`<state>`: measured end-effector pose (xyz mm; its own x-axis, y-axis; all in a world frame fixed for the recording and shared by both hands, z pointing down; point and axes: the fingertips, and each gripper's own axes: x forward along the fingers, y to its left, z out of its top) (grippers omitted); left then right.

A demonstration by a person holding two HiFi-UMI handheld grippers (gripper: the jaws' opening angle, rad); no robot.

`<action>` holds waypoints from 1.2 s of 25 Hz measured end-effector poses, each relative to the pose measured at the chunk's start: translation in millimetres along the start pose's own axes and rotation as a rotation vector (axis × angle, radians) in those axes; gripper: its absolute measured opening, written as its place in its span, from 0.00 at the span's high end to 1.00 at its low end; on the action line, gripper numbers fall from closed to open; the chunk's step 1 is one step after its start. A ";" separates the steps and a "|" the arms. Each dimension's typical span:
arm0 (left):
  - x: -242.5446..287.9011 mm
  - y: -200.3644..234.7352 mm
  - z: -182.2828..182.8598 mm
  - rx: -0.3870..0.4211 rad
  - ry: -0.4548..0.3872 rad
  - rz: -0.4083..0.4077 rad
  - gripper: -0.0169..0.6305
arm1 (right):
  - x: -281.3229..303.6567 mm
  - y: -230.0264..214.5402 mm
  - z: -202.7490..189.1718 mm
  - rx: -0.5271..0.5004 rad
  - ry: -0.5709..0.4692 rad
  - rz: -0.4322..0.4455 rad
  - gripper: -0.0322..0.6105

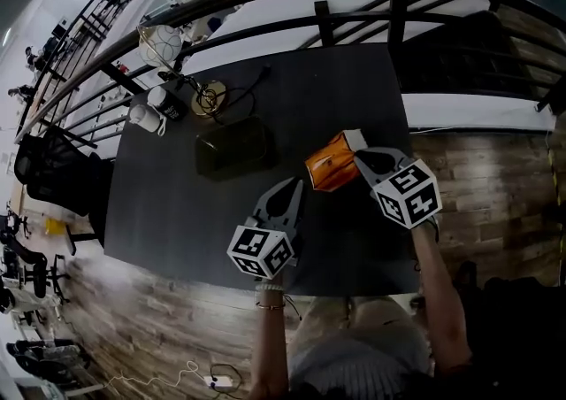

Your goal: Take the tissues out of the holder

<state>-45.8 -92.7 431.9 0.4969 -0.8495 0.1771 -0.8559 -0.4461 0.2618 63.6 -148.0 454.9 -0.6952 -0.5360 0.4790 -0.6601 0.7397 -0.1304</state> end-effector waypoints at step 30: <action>-65.5 61.4 32.1 0.006 -0.095 0.050 0.96 | 10.6 78.8 67.9 -0.134 -0.073 0.075 0.91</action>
<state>-135.5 -73.4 405.9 0.4380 -0.8935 0.0988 -0.8801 -0.4039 0.2495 -15.0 -123.0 390.7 -0.7630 -0.5022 0.4069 -0.5656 0.8235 -0.0443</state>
